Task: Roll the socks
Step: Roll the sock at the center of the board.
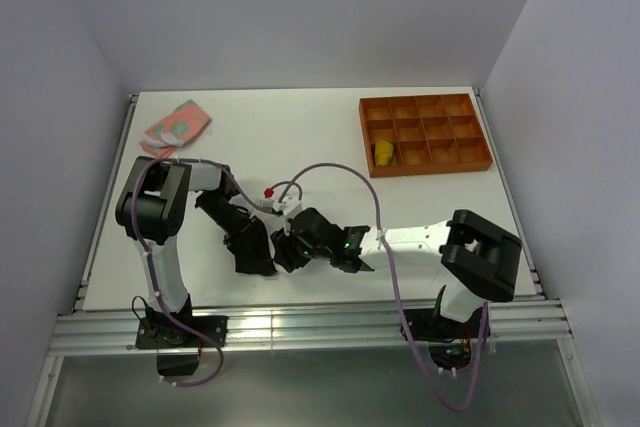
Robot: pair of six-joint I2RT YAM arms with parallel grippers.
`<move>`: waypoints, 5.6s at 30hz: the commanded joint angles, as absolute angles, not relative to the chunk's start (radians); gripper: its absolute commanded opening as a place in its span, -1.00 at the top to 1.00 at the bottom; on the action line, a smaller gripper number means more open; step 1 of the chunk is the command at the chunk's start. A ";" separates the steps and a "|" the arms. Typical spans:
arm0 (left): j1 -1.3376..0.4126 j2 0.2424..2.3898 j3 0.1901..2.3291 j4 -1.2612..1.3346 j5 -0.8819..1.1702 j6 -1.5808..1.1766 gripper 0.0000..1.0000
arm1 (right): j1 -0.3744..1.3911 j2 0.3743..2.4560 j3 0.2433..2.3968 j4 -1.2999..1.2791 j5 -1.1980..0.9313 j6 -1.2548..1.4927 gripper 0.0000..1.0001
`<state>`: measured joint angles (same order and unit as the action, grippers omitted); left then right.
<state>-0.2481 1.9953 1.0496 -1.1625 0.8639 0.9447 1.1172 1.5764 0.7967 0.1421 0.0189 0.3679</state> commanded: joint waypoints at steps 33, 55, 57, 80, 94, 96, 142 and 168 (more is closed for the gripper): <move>-0.252 2.028 1.100 -1.224 0.845 1.028 0.99 | 1.270 1.873 0.951 0.325 0.037 0.219 0.15; -0.201 1.778 1.183 -0.911 0.727 0.572 0.45 | 1.298 1.875 0.939 0.210 0.169 0.225 0.94; -0.175 1.770 1.181 -0.899 0.704 0.557 0.40 | 1.299 1.875 0.939 0.203 0.170 0.224 0.94; -0.144 1.720 1.042 -0.815 0.555 0.552 0.43 | 1.299 1.852 0.946 0.138 0.218 0.221 0.99; -0.224 1.459 0.861 -0.416 0.358 0.150 0.60 | 1.299 1.786 0.914 0.063 0.227 0.256 0.99; -0.239 1.439 0.871 -0.417 0.357 0.118 0.63 | 1.298 1.784 0.914 0.055 0.229 0.256 0.99; -0.115 1.345 0.905 -0.458 0.609 0.357 0.56 | 1.057 1.898 1.246 -0.181 -0.146 0.397 1.00; -0.095 1.138 0.684 -0.690 0.772 0.902 0.03 | 0.920 2.106 1.405 -0.255 -0.517 0.437 0.99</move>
